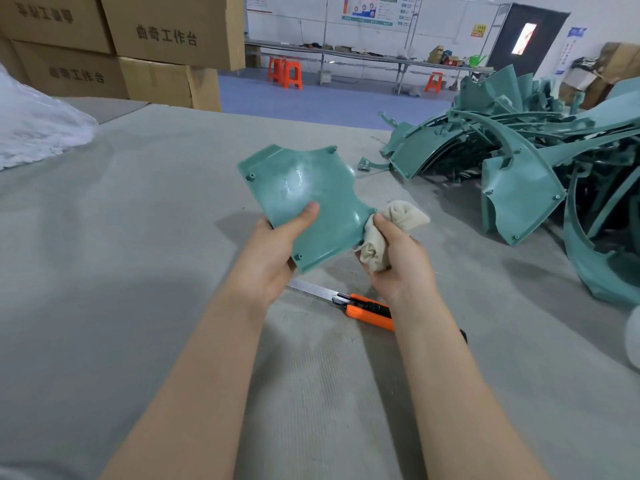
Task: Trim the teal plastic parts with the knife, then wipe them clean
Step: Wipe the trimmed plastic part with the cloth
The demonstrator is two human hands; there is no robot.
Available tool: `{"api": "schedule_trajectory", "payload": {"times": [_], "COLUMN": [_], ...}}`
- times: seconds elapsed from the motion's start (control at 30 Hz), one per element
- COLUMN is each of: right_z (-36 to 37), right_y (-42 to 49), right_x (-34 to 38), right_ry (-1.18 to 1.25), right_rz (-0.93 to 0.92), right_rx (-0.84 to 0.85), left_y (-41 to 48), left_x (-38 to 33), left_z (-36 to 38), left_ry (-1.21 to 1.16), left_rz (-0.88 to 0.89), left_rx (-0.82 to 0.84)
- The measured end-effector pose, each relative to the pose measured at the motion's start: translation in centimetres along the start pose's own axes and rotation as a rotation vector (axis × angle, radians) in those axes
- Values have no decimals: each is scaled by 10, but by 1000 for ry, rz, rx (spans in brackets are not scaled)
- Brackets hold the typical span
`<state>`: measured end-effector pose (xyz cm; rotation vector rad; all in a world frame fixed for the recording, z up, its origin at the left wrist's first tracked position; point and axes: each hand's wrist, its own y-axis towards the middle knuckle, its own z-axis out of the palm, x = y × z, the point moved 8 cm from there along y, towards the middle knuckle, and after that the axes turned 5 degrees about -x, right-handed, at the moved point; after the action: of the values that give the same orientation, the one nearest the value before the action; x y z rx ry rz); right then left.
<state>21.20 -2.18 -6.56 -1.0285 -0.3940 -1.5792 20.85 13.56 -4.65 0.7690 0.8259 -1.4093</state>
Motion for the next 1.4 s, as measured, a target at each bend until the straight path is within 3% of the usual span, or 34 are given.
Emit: {"api": "schedule_trajectory", "payload": {"times": [0.3,0.53,0.7,0.97,1.17,1.4], "right_z": [-26,-21,-3,-3,-2,2], "right_y": [4,0,-7,-8,-9,-12], "right_x": [18,18,6,4,7,10], "right_ry": [124,68,-44,-22,55,350], "right_rz": [34,85,170,146,119,92], "right_rx": [-94,-15,161,107,91,46], "left_y": [-3,-1,0,2,4,1], "left_x": [-16,-19,-13,-8,-6,12], "left_z": [-9,-17,-14,-17,-13,7], "left_ry": [-20,-64,-66,-84,-112,-103], "left_rz": [-5,-22,-39,-67,-81,-105], "left_rx": [118,115,114,80,99,77]}}
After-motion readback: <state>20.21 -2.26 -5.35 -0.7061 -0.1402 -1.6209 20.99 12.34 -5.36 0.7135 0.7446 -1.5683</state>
